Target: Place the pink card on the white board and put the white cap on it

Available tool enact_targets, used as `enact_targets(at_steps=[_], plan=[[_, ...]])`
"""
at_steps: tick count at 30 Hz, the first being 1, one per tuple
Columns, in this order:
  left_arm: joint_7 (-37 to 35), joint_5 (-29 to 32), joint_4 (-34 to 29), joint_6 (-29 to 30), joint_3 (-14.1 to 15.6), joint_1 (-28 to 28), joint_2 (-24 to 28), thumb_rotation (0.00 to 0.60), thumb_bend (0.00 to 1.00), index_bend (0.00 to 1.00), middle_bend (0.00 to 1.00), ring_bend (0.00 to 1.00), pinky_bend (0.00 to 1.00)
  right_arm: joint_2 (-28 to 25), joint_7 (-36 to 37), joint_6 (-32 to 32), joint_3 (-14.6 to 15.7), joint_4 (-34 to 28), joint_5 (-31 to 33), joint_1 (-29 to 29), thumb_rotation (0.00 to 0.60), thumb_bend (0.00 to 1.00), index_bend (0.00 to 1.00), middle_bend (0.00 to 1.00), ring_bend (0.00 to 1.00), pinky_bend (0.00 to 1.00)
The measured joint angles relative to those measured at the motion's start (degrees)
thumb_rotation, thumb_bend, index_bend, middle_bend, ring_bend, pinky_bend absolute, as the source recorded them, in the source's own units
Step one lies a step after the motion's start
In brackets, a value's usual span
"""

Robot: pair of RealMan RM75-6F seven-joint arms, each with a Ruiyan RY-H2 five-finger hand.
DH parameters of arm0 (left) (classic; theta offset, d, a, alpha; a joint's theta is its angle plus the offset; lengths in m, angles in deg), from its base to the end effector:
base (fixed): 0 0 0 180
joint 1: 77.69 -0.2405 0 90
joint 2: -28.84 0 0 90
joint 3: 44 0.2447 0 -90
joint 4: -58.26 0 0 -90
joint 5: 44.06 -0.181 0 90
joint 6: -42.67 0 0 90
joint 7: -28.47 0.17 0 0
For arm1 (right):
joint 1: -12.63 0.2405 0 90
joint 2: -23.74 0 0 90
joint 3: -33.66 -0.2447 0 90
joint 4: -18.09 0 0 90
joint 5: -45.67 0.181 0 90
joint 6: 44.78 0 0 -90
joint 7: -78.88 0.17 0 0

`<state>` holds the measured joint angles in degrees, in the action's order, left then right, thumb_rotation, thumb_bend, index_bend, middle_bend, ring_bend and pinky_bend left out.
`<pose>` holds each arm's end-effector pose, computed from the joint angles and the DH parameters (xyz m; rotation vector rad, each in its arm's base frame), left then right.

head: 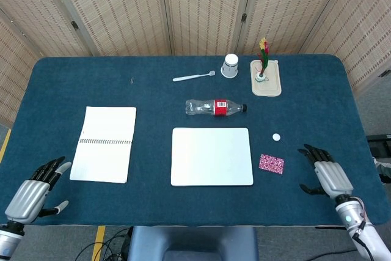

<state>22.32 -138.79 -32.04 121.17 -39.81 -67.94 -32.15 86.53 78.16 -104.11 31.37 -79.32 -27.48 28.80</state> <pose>-0.2809 0.2003 0.1540 -1.6806 -0.9786 -0.8703 -0.2899 -0.2409 0.1200 1.5595 -1.2699 0.6936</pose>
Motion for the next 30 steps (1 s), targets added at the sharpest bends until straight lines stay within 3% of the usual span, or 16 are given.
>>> enact_targets(at_steps=[12, 21, 30], plan=[[-5.16, -2.85, 0.58, 0.0, 1.62, 0.8, 1.29, 0.6, 0.25, 0.1, 0.0, 0.0, 0.15, 0.22, -12.33, 8.24, -3.39, -3.39, 15.91, 8.49, 0.6, 0.15, 0.26, 0.06, 0.0, 0.0], [-9.54, -4.5, 2.04, 0.47, 2.56, 1.43, 2.15, 0.6, 0.25, 0.1, 0.0, 0.0, 0.15, 5.44, -19.56, 7.79, -3.59, -1.58, 26.4, 12.89, 0.6, 0.15, 0.26, 0.06, 0.0, 0.0], [-13.75, -5.06, 3.55, 0.59, 2.93, 2.19, 2.56, 0.6, 0.25, 0.1, 0.0, 0.0, 0.15, 9.59, -20.84, 6.41, -3.62, 1.43, 30.87, 14.84, 0.6, 0.15, 0.27, 0.06, 0.0, 0.0]])
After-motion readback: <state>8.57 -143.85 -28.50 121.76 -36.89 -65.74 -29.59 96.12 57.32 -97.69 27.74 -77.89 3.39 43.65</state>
